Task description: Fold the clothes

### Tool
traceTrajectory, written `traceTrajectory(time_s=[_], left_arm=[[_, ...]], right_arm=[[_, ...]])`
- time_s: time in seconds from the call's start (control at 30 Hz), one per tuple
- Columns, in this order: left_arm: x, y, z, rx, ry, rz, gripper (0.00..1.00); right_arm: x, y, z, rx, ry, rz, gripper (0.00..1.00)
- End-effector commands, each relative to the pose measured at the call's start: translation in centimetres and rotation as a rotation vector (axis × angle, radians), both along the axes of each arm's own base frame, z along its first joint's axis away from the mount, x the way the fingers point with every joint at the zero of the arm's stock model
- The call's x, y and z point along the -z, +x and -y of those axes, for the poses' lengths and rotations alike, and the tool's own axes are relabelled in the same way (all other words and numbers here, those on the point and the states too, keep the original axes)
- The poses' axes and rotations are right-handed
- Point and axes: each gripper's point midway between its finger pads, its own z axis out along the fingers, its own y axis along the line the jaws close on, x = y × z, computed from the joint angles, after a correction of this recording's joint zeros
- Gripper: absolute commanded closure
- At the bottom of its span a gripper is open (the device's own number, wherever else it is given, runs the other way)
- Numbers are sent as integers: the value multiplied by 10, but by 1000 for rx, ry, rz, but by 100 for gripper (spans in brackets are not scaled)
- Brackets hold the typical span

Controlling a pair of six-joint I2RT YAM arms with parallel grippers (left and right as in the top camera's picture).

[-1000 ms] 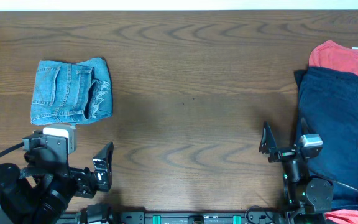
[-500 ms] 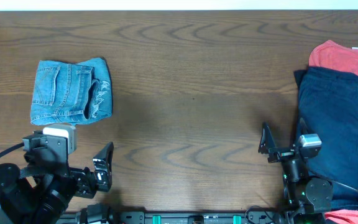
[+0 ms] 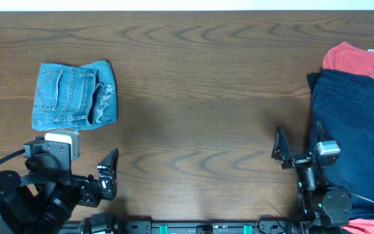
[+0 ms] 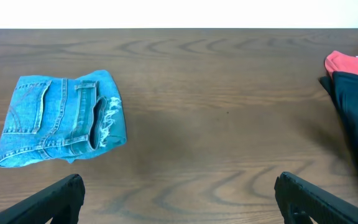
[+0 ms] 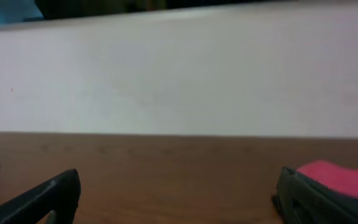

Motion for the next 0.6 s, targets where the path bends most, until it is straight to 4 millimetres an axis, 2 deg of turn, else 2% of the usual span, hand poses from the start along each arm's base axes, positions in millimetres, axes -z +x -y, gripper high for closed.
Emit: traceTrajectory(time_s=[0.0,0.13,0.33,0.57], left_arm=[[-3,-1,0,9,18,12,2],[-3,-1,0,9,18,12,2],[-3,-1,0,9,18,12,2],[-3,-1,0,9,18,12,2]], right_arm=[[-26,-6,4,26,-56,65,1],[-8,-2,1,9,-58,17,1],[35,3,-4,-19,-64,-84,1],[62,3,-5,-27,-74,-190,1]])
